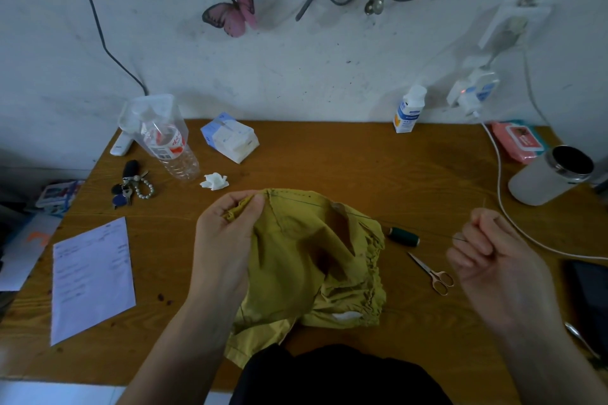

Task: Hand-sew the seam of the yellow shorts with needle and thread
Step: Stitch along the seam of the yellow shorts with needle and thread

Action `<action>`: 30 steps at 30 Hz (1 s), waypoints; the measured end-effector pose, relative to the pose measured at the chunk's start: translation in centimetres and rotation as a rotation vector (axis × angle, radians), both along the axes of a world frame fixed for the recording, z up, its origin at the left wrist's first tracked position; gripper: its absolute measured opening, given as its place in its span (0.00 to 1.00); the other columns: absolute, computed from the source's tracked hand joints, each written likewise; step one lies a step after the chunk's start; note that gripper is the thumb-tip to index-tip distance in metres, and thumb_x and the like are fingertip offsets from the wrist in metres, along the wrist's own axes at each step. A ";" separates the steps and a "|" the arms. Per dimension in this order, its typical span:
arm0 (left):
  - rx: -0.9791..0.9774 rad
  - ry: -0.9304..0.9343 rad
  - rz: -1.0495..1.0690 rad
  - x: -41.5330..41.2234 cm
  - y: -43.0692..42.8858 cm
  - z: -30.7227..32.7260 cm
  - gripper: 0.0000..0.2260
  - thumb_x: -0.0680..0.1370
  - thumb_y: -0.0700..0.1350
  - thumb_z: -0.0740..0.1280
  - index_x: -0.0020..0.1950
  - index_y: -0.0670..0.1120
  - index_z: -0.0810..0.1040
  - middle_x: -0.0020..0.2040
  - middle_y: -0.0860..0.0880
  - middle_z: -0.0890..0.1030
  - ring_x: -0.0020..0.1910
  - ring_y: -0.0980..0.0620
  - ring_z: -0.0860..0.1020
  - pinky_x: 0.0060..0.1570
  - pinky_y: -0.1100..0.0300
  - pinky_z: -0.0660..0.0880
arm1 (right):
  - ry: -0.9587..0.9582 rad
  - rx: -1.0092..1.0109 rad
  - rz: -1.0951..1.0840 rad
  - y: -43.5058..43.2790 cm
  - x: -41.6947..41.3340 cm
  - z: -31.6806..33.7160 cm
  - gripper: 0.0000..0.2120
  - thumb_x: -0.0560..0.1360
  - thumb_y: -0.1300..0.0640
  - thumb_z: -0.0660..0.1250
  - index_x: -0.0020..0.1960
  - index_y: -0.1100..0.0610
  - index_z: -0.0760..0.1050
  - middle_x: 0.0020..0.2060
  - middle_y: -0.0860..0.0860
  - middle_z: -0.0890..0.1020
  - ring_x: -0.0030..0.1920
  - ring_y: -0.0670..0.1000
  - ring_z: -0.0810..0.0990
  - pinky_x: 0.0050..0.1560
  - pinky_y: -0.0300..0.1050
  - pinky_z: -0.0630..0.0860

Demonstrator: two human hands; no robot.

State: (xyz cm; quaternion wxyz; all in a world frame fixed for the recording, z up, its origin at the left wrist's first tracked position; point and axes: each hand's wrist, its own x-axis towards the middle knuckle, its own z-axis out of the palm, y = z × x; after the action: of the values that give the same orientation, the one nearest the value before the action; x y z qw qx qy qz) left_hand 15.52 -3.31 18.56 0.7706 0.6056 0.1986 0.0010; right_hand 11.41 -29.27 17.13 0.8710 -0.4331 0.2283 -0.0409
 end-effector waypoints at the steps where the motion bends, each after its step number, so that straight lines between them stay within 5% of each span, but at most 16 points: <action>1: 0.009 -0.005 0.001 0.0 0.0 0.0 0.13 0.76 0.39 0.66 0.34 0.50 0.85 0.36 0.48 0.85 0.38 0.51 0.83 0.36 0.61 0.79 | 0.011 0.001 -0.011 -0.3 0.0 -0.3 0.16 0.78 0.57 0.55 0.35 0.53 0.74 0.24 0.45 0.66 0.23 0.42 0.64 0.22 0.33 0.66; 23: 0.078 -0.003 0.061 0.7 0.9 -0.2 0.12 0.76 0.40 0.68 0.35 0.51 0.84 0.34 0.51 0.84 0.37 0.53 0.83 0.38 0.61 0.79 | 0.248 0.090 -0.231 -3.2 0.2 -4.8 0.11 0.80 0.55 0.56 0.41 0.53 0.72 0.24 0.44 0.66 0.23 0.41 0.64 0.24 0.32 0.65; 30: 0.059 -0.018 0.044 0.6 0.7 0.2 0.14 0.76 0.39 0.67 0.34 0.54 0.85 0.34 0.52 0.84 0.36 0.55 0.83 0.36 0.63 0.79 | 0.276 0.075 -0.228 -2.6 0.4 -4.2 0.11 0.80 0.55 0.56 0.41 0.53 0.73 0.24 0.44 0.67 0.24 0.41 0.64 0.32 0.37 0.62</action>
State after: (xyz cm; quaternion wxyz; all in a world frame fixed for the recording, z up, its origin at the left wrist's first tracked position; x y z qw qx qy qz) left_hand 16.14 -2.58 18.74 0.7540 0.6235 0.2047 0.0294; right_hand 11.82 -31.92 12.97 0.8367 -0.3729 0.3949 -0.0709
